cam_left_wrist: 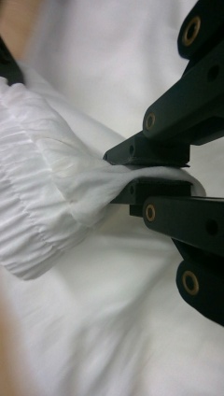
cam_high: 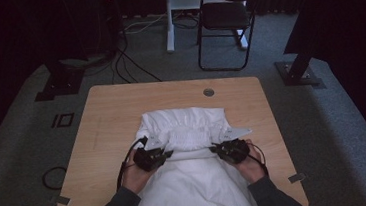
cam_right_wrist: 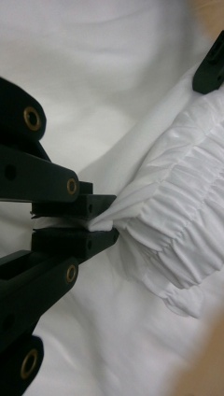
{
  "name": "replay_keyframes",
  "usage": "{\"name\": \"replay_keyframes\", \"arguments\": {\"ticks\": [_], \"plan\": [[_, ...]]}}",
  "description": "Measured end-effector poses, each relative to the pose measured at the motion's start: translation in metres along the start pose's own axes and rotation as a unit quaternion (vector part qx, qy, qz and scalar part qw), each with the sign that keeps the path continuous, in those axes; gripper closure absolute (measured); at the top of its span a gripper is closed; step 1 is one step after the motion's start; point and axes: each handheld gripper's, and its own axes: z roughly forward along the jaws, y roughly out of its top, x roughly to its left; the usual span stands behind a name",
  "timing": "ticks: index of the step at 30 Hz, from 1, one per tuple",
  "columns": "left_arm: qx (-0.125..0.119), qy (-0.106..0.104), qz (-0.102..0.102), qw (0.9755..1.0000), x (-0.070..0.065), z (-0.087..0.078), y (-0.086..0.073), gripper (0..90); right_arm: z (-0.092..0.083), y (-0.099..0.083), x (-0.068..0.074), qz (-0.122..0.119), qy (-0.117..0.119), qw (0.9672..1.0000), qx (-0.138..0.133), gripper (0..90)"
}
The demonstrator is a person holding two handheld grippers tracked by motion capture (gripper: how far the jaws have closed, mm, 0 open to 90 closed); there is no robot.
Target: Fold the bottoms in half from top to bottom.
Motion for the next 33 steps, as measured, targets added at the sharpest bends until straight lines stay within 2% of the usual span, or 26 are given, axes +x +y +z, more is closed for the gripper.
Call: {"name": "replay_keyframes", "arguments": {"ticks": [1,3,4,5,6,10,17,19,23,26,30,33], "plan": [[0.025,-0.005,-0.002,0.9997,-0.002,0.012,-0.010,83.7,0.005,-0.007,0.001,0.005,0.002,0.9999,0.011,84.5],[0.060,-0.008,0.005,0.9982,-0.005,0.027,-0.021,83.1,0.018,-0.022,0.002,0.013,0.003,0.9990,0.043,84.2],[0.065,-0.010,0.006,0.9978,-0.006,0.033,-0.026,82.8,0.024,-0.027,0.003,0.012,-0.001,0.9983,0.058,84.0],[0.054,-0.014,-0.001,0.9984,-0.005,0.033,-0.028,82.9,0.029,-0.031,0.005,0.008,-0.003,0.9976,0.068,84.0],[0.056,-0.019,-0.005,0.9982,-0.002,0.033,-0.028,82.9,0.033,-0.033,0.006,0.006,-0.011,0.9971,0.075,83.9],[0.057,-0.012,0.000,0.9983,0.005,0.034,-0.026,83.0,0.039,-0.033,0.004,0.013,-0.008,0.9975,0.069,83.7],[0.061,0.012,0.003,0.9980,0.025,0.043,-0.014,83.0,0.053,-0.030,-0.017,0.058,0.018,0.9976,0.033,83.5],[0.068,0.018,0.006,0.9975,0.031,0.047,-0.009,83.0,0.057,-0.027,-0.023,0.068,0.021,0.9969,0.032,83.5],[0.076,0.042,0.021,0.9960,0.043,0.056,0.003,82.8,0.066,-0.018,-0.031,0.064,0.008,0.9972,0.036,83.5],[0.080,0.056,0.025,0.9949,0.051,0.062,0.010,82.7,0.074,-0.009,-0.039,0.067,-0.001,0.9969,0.041,83.5],[0.075,0.067,0.014,0.9948,0.065,0.069,0.017,82.7,0.085,0.001,-0.050,0.075,-0.008,0.9963,0.041,83.5],[0.068,0.080,0.002,0.9945,0.074,0.074,0.021,82.7,0.094,0.010,-0.056,0.078,-0.023,0.9957,0.046,83.5]]}}
